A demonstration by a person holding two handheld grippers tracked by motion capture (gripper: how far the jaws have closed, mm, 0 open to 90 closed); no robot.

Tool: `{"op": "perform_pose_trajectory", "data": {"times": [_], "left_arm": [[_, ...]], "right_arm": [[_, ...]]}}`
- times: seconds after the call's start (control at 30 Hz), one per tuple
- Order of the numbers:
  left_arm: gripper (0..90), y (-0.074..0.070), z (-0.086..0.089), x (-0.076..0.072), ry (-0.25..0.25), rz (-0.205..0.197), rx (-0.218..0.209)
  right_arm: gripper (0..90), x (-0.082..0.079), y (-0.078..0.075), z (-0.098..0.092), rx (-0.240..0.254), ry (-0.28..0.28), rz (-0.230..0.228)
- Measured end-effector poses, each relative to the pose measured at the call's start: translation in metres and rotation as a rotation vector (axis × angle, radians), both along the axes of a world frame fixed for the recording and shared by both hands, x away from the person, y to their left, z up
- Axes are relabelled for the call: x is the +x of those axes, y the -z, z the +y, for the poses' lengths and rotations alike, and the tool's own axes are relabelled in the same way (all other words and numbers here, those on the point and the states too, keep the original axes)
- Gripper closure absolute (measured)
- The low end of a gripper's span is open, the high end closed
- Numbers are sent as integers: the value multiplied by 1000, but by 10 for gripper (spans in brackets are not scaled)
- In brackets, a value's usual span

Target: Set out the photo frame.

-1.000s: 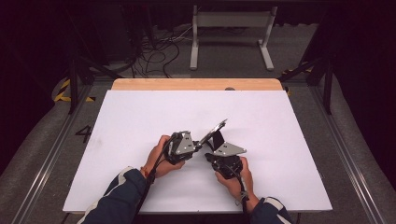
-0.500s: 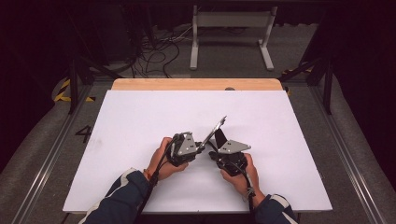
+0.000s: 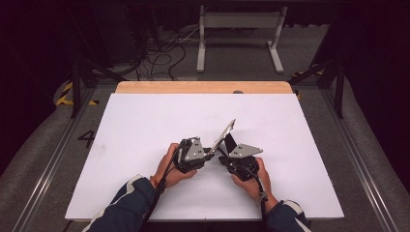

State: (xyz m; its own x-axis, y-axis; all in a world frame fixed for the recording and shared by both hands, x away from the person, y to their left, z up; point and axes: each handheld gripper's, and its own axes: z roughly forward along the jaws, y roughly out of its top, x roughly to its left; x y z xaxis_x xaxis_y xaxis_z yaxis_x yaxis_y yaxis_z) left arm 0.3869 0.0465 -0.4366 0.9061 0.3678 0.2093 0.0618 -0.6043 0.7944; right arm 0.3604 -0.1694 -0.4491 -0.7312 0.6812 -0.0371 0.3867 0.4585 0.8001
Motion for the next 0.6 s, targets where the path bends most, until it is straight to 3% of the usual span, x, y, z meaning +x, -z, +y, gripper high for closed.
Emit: {"op": "perform_pose_trajectory", "data": {"times": [0.33, 0.6], "left_arm": [[740, 1, 0, 1, 16, 31, -32], [737, 1, -1, 0, 19, 30, -31]], "right_arm": [[900, 3, -1, -6, 3, -11, 7], [900, 5, -2, -14, 8, -38, 17]]}}
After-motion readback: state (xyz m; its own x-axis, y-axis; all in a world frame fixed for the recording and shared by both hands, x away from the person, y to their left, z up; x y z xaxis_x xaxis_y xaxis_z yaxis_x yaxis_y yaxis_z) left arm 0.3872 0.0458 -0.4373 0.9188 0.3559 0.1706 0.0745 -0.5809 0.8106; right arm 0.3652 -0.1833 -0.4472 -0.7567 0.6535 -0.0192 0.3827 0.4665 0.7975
